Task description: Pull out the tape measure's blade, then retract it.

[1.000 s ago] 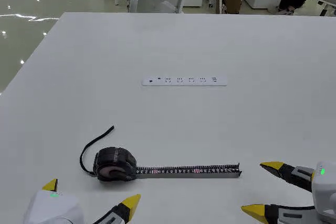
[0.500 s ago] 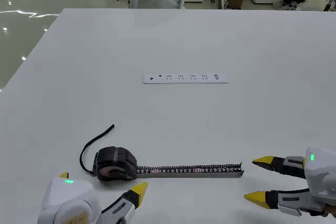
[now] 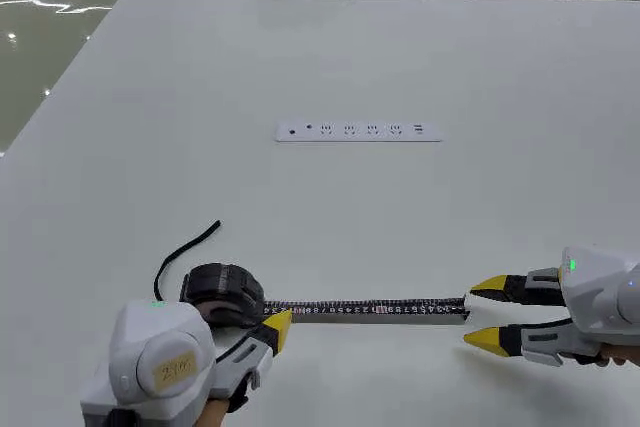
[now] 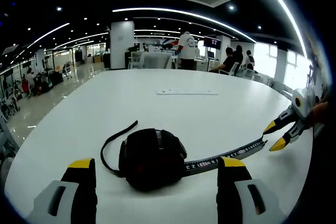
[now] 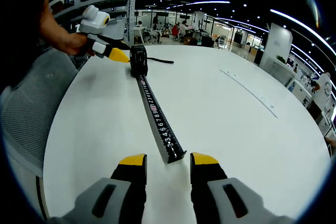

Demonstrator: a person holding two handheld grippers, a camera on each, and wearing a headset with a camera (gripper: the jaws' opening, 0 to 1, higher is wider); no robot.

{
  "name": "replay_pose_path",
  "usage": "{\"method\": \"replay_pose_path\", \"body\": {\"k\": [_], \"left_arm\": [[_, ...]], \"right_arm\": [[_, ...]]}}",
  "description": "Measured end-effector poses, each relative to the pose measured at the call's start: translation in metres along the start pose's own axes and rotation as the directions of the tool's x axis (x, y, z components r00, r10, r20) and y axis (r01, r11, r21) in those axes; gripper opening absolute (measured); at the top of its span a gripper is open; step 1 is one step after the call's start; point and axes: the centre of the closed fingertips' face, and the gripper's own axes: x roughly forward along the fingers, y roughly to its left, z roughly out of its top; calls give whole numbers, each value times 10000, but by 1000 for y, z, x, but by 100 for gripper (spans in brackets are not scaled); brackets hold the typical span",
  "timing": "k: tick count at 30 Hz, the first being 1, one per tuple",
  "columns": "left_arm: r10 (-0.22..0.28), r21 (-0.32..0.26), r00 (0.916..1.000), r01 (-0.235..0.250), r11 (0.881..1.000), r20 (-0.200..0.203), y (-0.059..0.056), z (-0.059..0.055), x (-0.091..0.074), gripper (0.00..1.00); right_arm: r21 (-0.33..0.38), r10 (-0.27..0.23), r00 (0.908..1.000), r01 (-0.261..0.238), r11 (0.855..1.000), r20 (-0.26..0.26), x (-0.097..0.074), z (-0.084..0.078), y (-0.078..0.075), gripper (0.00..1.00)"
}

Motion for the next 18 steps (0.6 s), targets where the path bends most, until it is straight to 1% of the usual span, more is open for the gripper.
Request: {"method": "replay_pose_path", "body": {"k": [4, 8, 12, 15, 18], "left_arm": [[102, -102, 9999, -102, 9999, -7, 1, 0, 6, 91], [126, -93, 9999, -127, 9999, -26, 1, 0, 7, 88], [284, -173, 9996, -284, 9994, -20, 2, 3, 18, 87], [402, -248, 9992, -403, 9989, -58, 2, 3, 24, 86], [506, -315, 9987, -507, 9982, -60, 3, 5, 27, 86]], "right_arm": [[-14, 152, 9998, -152, 9999, -89, 7, -2, -3, 27], [-29, 175, 9998, -175, 9998, -114, 8, -3, -4, 25], [3, 488, 9985, -488, 9988, -240, 15, -6, -4, 19], [28, 430, 9987, -430, 9991, -260, 15, -8, -7, 14], [3, 449, 9987, -449, 9990, -251, 15, -8, -6, 13]]}}
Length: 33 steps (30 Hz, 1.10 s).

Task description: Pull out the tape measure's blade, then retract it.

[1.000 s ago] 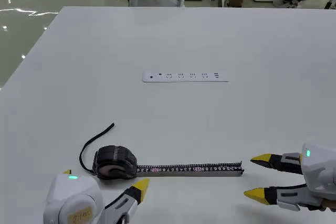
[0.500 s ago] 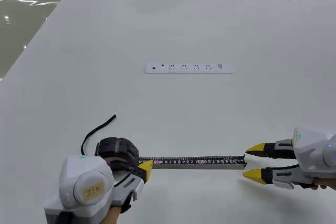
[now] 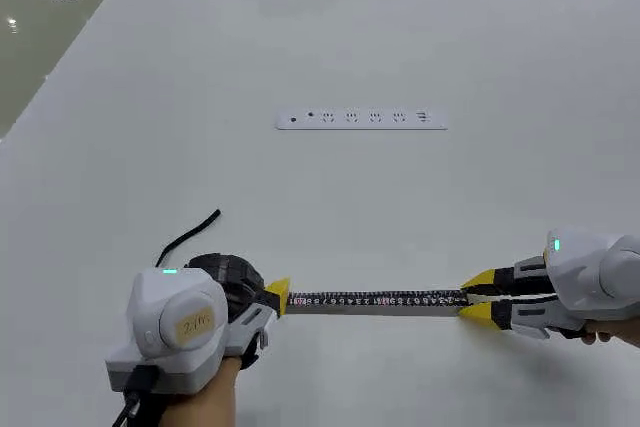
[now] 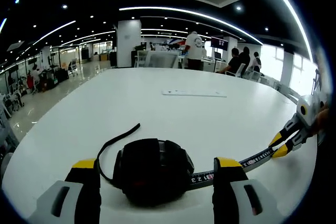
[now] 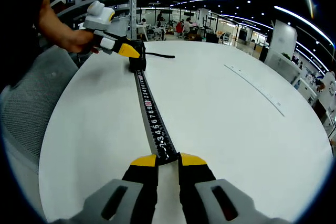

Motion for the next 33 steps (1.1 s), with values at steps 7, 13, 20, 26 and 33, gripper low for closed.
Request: {"method": "replay_pose_path", "body": {"k": [7, 13, 20, 26, 33], "left_arm": [[283, -66, 9995, -283, 9996, -122, 2, -2, 7, 83], [479, -281, 9979, -492, 9984, -437, 5, -8, 10, 75], [618, -364, 9960, -643, 9973, -651, 7, -12, 12, 67], [550, -465, 9946, -592, 9972, -876, 7, -14, 10, 64], [468, -470, 9938, -517, 9976, -1007, 7, -15, 10, 62]], "right_arm": [[-165, -29, 10000, 29, 9999, -6, -1, 0, -1, 12], [-207, -14, 10000, 13, 9998, -37, -2, 0, 0, 11], [-214, -9, 10000, 8, 9998, -30, -3, 0, 0, 11], [-131, -63, 10000, 64, 9999, 76, -5, 4, -1, 11], [-194, -21, 10000, 23, 9998, 91, -3, 7, 1, 11]]}}
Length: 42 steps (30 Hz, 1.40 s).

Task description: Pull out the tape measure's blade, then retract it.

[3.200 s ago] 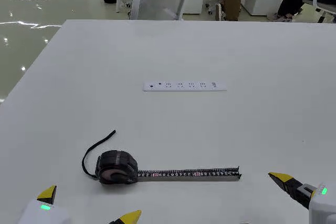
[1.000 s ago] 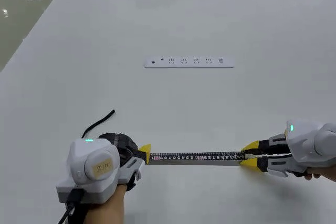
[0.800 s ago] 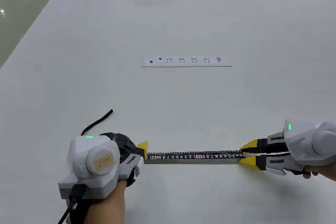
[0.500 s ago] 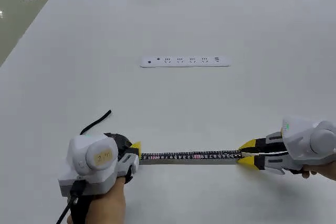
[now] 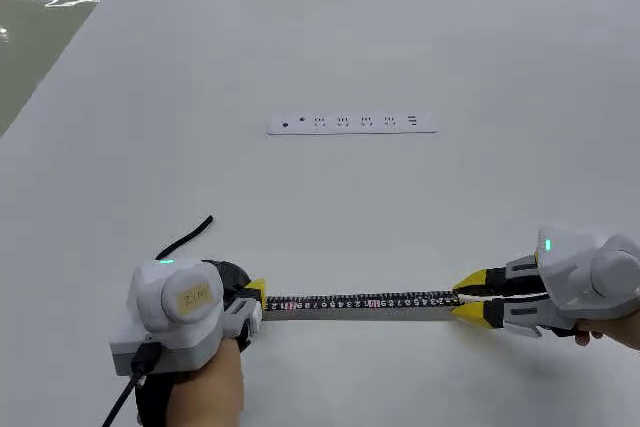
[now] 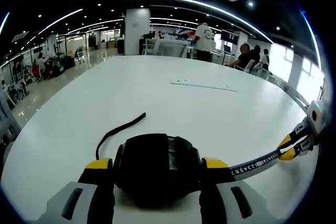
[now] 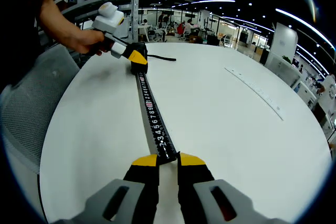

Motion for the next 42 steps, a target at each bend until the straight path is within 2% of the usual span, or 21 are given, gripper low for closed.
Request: {"method": "replay_pose_path", "body": {"k": [20, 42], "left_arm": [[-323, -322, 9994, 320, 9990, -80, 2, 0, -1, 62], [-537, -531, 9985, 529, 9972, -141, 2, 1, -2, 62]], "right_arm": [[-31, -47, 10000, 47, 10000, 15, -2, 2, 3, 11], [-92, 44, 9994, -41, 9999, 342, 13, 22, 10, 11]]}}
